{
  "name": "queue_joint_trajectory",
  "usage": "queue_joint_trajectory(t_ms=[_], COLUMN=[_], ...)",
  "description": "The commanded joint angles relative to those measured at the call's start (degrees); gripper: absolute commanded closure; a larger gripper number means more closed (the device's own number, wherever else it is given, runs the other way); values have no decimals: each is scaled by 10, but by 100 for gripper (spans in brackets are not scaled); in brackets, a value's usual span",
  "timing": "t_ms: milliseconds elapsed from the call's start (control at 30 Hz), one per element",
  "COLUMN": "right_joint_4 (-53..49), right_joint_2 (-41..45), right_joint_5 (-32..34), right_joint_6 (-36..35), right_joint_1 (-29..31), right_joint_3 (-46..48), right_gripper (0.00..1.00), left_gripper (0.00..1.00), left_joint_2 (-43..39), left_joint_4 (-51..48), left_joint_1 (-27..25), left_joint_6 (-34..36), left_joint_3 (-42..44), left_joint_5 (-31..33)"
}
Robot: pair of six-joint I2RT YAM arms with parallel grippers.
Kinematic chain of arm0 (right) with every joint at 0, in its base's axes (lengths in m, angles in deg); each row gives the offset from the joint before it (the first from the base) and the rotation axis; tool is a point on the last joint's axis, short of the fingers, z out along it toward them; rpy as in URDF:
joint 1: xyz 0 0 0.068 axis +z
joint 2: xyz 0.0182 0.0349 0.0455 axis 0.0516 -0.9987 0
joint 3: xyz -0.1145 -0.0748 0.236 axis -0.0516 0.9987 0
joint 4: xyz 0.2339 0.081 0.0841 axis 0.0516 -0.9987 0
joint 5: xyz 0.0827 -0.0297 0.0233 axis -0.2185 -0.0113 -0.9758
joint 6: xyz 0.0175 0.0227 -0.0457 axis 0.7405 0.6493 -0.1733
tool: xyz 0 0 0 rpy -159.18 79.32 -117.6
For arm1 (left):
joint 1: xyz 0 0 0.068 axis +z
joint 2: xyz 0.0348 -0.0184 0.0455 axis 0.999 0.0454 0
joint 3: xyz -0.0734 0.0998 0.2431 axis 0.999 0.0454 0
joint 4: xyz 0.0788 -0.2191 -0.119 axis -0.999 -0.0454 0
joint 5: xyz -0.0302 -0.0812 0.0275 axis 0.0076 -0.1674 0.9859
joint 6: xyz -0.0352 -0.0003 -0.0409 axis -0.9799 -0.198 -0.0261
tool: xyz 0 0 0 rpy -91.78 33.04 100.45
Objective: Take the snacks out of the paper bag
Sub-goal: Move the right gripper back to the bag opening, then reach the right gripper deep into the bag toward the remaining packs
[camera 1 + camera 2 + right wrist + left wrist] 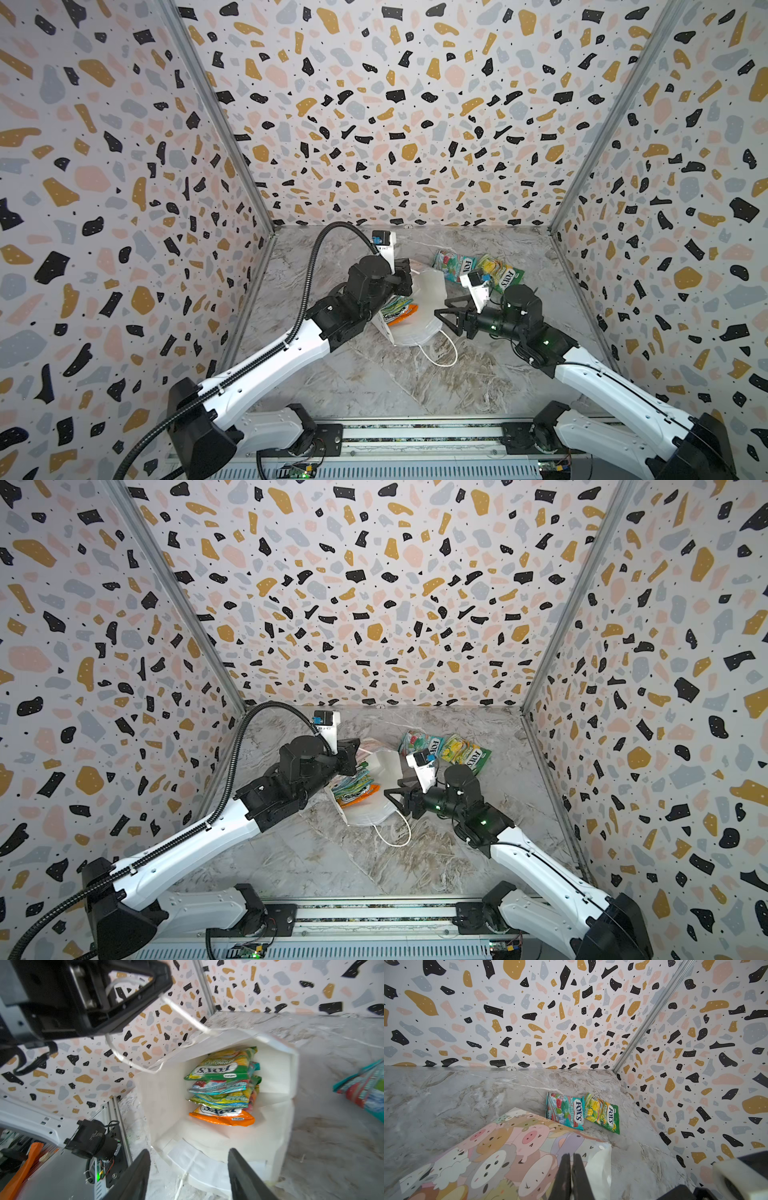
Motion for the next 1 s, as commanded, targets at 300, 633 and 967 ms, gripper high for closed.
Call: queue_joint_trajectory(t_ms=[300, 633, 967], right_joint_4=[58, 95, 155], right_joint_2=[-143, -240, -289], right_joint_5=[43, 101, 136], right_joint_6=[26, 94, 242], right_joint_1=[88, 88, 90], right_joint_3=[-50, -90, -109], right_gripper=[44, 53, 55], left_gripper=[100, 100, 100], left_joint_2=[-1, -11, -12], left_joint_4=[29, 27, 27], left_joint_1=[-2, -2, -2], left_joint_6=[-10, -12, -13], left_joint_3=[-27, -16, -10], left_joint_5=[7, 5, -3])
